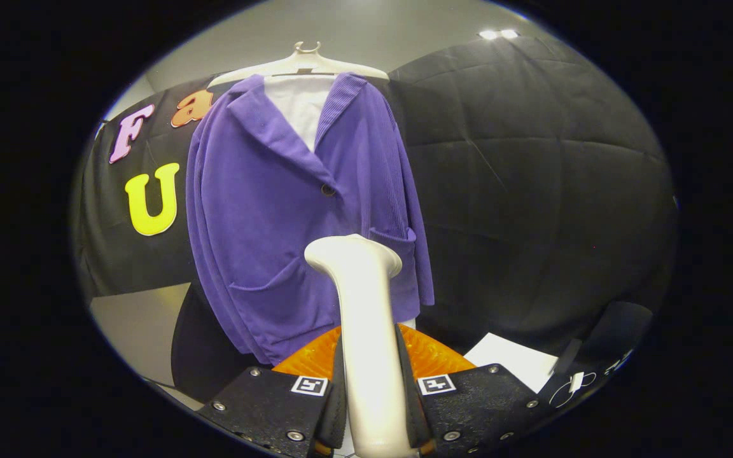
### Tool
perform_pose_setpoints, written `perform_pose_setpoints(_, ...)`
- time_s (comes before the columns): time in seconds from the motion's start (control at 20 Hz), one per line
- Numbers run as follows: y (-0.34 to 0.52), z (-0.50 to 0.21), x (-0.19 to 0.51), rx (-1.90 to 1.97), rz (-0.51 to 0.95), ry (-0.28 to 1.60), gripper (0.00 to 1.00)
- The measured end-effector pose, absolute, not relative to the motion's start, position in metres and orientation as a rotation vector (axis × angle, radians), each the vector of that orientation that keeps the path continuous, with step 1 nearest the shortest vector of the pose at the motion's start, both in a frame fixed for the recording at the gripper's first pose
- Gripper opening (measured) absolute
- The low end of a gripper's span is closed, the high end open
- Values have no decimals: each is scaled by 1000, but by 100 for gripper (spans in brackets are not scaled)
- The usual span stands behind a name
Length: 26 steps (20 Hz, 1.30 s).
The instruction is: Iron the clothes twice with a garment steamer, once on the left side and once on the right side.
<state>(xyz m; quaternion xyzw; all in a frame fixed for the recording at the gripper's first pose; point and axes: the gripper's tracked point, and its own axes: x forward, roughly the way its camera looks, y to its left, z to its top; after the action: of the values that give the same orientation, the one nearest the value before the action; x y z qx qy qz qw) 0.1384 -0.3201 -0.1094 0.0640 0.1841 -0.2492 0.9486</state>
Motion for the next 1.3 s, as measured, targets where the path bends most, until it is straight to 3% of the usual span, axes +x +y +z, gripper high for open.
perform_pose_setpoints(0.6,-392,17,174,142,-476,127,37)
perform_pose_setpoints(1.3,-395,68,240,199,-408,-20,37)
